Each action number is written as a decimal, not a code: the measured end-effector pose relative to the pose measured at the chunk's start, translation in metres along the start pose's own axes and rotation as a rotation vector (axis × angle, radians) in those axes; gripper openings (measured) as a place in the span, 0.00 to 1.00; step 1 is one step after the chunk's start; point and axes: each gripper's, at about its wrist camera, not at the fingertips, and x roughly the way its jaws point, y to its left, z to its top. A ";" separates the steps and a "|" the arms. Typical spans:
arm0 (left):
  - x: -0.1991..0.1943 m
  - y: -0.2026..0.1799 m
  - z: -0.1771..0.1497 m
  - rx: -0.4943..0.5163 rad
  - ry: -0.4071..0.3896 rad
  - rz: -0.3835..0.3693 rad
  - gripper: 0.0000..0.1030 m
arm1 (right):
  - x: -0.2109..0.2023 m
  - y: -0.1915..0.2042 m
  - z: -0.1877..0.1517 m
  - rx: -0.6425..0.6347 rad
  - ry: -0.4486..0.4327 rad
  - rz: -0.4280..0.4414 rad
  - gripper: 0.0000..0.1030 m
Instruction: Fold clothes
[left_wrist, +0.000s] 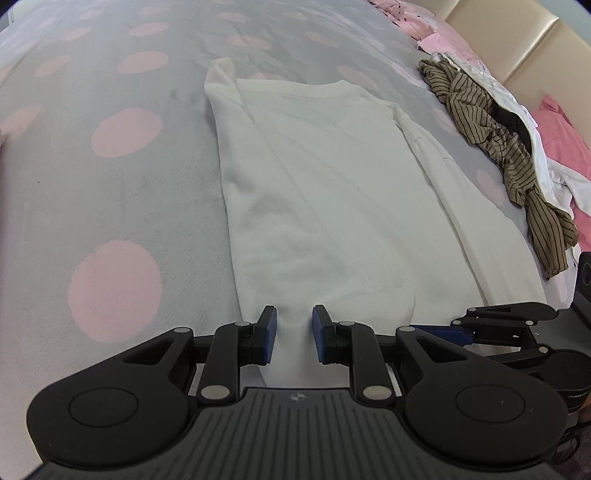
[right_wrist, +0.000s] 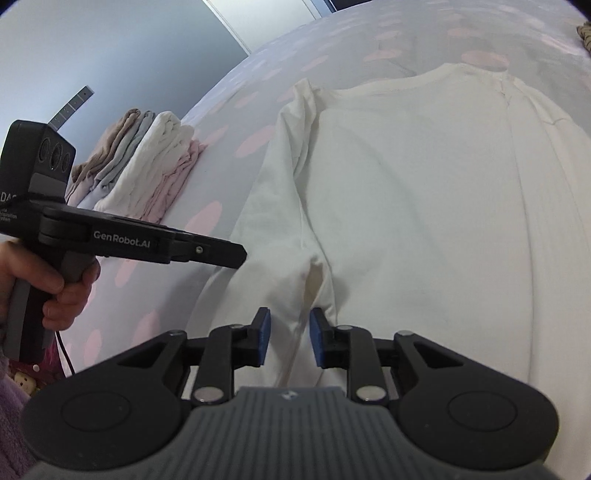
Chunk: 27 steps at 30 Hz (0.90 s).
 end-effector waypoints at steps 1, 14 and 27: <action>0.002 0.001 0.001 -0.004 0.001 -0.002 0.17 | 0.001 -0.003 0.001 0.030 -0.003 0.014 0.26; 0.010 0.005 0.004 -0.024 0.019 0.006 0.17 | -0.025 -0.013 0.006 0.132 -0.027 -0.070 0.04; -0.006 0.013 0.040 0.012 -0.127 0.034 0.20 | 0.000 0.013 0.000 -0.002 0.044 -0.143 0.02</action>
